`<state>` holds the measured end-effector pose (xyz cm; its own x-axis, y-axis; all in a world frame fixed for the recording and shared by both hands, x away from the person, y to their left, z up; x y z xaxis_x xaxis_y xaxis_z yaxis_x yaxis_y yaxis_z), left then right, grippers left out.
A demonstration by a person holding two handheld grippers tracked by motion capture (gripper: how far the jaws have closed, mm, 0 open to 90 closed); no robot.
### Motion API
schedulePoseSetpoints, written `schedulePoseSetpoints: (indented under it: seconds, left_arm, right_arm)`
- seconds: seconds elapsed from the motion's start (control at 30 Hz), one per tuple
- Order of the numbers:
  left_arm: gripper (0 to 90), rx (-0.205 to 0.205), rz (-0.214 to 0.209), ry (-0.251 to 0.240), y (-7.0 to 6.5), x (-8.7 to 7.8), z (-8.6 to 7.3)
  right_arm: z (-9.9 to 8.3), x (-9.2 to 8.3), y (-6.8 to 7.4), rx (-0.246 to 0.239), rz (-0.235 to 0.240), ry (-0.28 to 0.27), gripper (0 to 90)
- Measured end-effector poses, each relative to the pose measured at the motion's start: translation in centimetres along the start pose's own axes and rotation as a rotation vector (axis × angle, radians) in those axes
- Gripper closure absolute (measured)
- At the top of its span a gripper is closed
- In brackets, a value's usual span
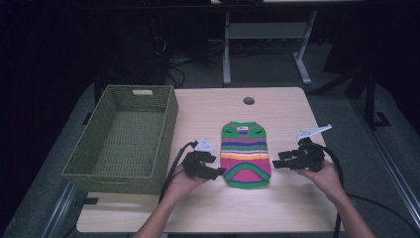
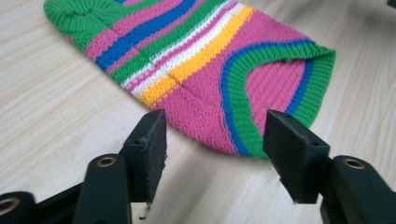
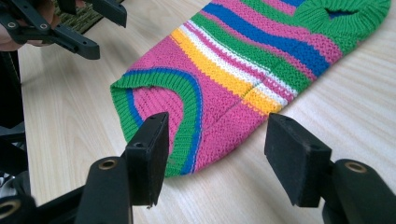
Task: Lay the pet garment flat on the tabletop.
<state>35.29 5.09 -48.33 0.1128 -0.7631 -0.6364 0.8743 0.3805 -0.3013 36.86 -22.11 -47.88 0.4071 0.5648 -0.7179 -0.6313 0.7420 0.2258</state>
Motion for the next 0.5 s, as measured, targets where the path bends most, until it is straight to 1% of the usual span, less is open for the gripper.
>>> schedulePoseSetpoints:
  seconds: [0.03,0.07,0.1,0.13,0.17,0.23,0.3,0.37,0.4,0.43,0.47,0.5]
  left_arm:
    - [37.6,0.001,0.004,-0.009,-0.1,-0.1,-0.1]
    - [37.3,0.006,0.002,-0.003,-0.1,-0.2,-0.2]
    - [37.0,0.005,-0.001,-0.008,-0.2,-0.2,-0.2]
    - [36.1,-0.004,0.000,-0.014,-0.3,-0.3,-0.3]
    - [35.7,0.008,0.004,-0.006,-0.3,-0.4,-0.4]
    - [35.1,0.001,0.005,-0.010,-0.4,-0.6,-0.5]
    - [33.7,0.002,0.004,-0.015,-0.5,-0.7,-0.7]
    - [33.0,0.008,0.006,-0.015,-0.7,-0.8,-0.9]
    - [32.5,-0.001,0.005,-0.023,-0.9,-0.9,-1.0]
    - [32.1,0.008,0.005,-0.019,-0.9,-1.0,-1.1]
    - [31.9,-0.003,0.004,-0.030,-1.0,-1.0,-1.1]
    - [31.5,0.002,0.008,-0.024,-1.0,-1.2,-1.3]
  right_arm:
    - [-0.1,-0.1,0.0,-0.005,-0.001,-0.002,39.0]
    - [-0.2,-0.2,0.0,-0.003,-0.004,-0.005,39.0]
    - [-0.3,-0.3,0.0,-0.004,-0.006,-0.013,39.0]
    - [-0.4,-0.3,0.1,-0.003,-0.003,-0.011,38.7]
    - [-0.5,-0.4,0.1,-0.004,-0.006,-0.012,38.6]
    - [-0.7,-0.5,0.0,-0.007,-0.006,-0.015,38.4]
    - [-1.0,-0.6,0.1,0.000,-0.008,-0.002,37.3]
    - [-1.1,-0.7,0.2,-0.007,-0.009,-0.008,37.1]
    - [-1.2,-0.7,0.2,-0.006,-0.010,-0.006,36.9]
    - [-1.4,-0.8,0.1,-0.009,-0.011,-0.009,36.7]
    - [-1.6,-0.8,0.2,-0.004,-0.011,-0.007,36.4]
    - [-1.7,-0.9,0.1,-0.005,-0.013,-0.007,36.2]
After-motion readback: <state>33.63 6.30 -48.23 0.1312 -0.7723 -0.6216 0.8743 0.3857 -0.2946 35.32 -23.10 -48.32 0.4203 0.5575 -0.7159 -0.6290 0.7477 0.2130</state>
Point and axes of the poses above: each handheld gripper's, and its own axes: x roughly forward along the jaws, z roughly out of its top, y roughly to its left, the point moved 7 cm from there along x, roughly forward along the jaws, and after that the axes turned 14 degrees about -z, right-handed, at the moved point
